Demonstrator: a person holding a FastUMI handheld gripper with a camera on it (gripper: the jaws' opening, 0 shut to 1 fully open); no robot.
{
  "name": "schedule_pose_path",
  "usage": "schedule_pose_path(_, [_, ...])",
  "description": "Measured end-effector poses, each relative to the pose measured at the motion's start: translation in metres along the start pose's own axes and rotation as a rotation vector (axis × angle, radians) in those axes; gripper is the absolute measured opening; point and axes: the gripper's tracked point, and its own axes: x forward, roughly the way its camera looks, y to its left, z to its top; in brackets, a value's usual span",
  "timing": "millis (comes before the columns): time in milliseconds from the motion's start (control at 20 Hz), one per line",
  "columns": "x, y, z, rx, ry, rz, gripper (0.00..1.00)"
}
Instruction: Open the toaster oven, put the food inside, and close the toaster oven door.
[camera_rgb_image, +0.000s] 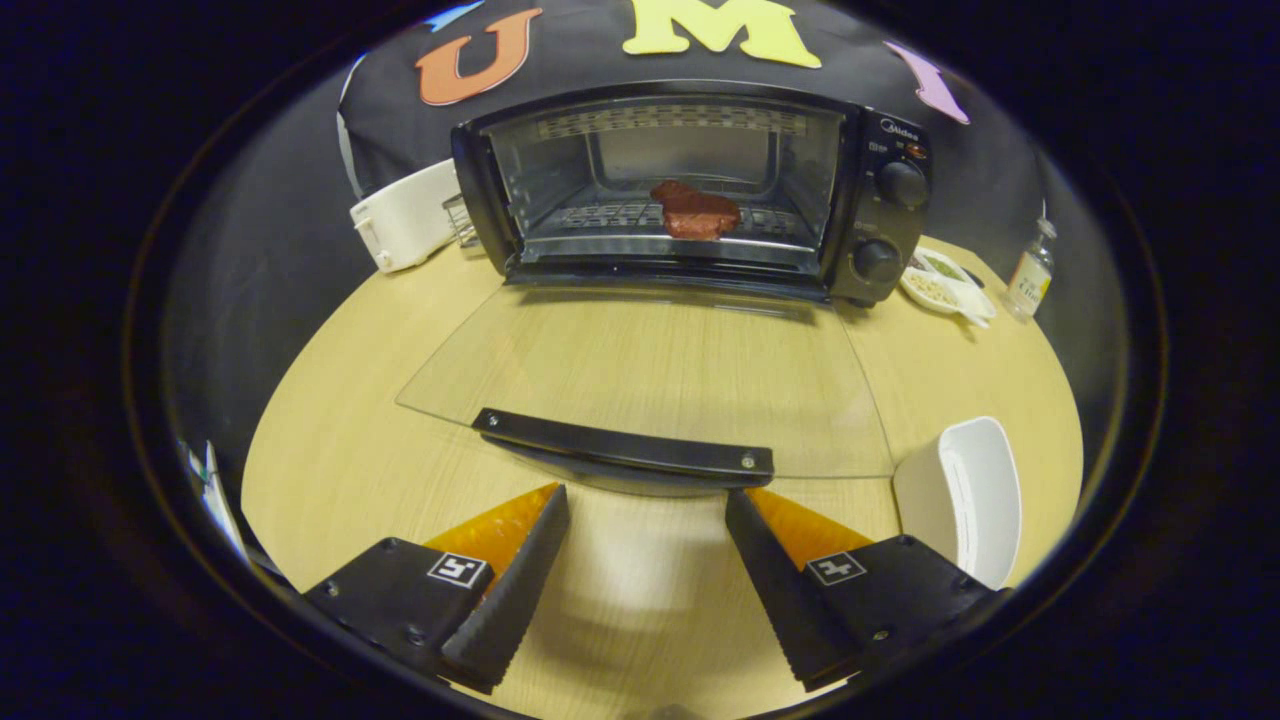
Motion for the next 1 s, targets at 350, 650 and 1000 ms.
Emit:
schedule_pose_path(350, [-0.029, 0.000, 0.033, -0.028, -0.037, 0.011, 1.00])
schedule_pose_path(650, [-0.053, 0.004, 0.073, -0.017, -0.084, 0.024, 1.00])
schedule_pose_path(1000, [-0.069, 0.004, 0.142, 0.024, -0.172, 0.016, 1.00])
